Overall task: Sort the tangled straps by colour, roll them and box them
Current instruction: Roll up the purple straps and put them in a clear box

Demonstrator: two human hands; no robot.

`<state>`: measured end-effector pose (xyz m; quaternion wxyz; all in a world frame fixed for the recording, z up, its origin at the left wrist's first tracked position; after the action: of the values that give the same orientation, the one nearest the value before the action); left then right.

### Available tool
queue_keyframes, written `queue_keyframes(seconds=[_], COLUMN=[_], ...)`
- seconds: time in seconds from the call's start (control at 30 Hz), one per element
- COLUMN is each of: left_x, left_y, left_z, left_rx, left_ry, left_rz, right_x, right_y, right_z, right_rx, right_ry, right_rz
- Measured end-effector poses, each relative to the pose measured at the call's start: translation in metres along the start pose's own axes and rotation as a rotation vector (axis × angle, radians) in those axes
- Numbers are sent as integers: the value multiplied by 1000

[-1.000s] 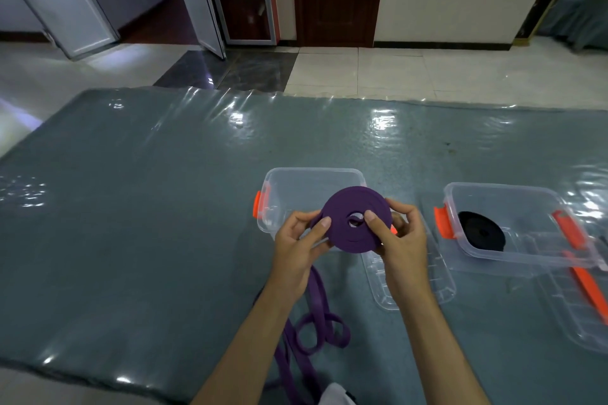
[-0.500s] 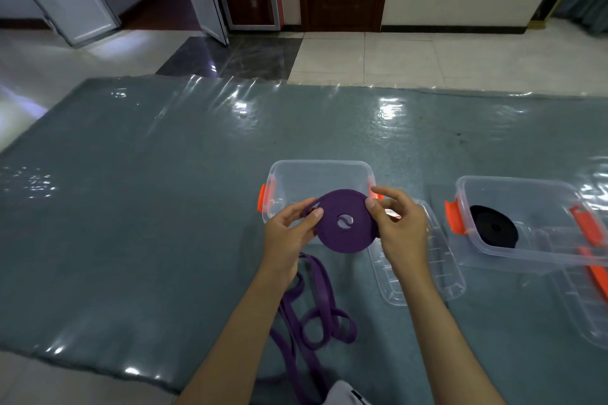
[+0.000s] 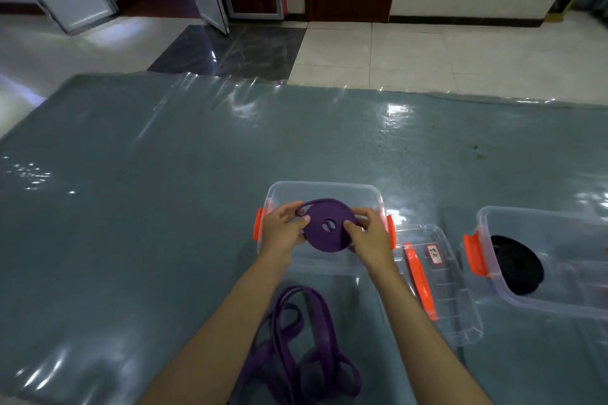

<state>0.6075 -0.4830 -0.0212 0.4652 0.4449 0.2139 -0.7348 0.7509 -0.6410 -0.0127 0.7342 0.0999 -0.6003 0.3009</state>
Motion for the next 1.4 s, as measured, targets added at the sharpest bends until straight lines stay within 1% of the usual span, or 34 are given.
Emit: queue_keyframes(seconds=[0.13,0.2,0.3,0.4,0.5,0.7,0.9,0.97,1.1,1.2,1.3,1.4], left_x=[31,48,67,80,87,85,75,63,35,4,-17,-21], left_y=[7,8,7,4,6,8,4,10,22,30,27,10], left_z=[-47,-65,-88,-106,-118,-134,-128,-122,-95,-51,14,78], left_rx=[-56,-94,-130,-150,-126,-123,-112,-82,-26,19,58,57], left_ry=[-86,-126,-171,-222,-251,-217,-158,-106,22,243,486,666], left_rz=[-110,-195,-307,-364,-447,-565,-683,-788,-1021,-1079,-1170,-1235], right_x=[-21,-35,-53,-66,-80,-90,-86,-75,-33,4,39,42], right_y=[19,27,37,46,52,58,59,59,45,20,-9,-28], right_z=[-29,-40,-55,-65,-68,-74,-66,-63,-51,-32,11,65], right_rx=[127,186,265,337,384,383,404,420,400,342,214,148], right_ry=[71,134,226,249,303,347,324,284,132,14,-191,-325], right_rz=[263,344,377,442,464,462,461,488,619,590,510,533])
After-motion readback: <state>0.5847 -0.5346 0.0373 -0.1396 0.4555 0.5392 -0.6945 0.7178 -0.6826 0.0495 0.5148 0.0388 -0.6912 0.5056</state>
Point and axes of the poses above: each hand's wrist, its own z-axis away from the middle knuckle, its own y-axis out of the palm, x = y × z, the point moved 10 cm from there along -z, towards the middle knuckle, and after that the axes turned 2 degrees about -y, right-handed, at the moved point
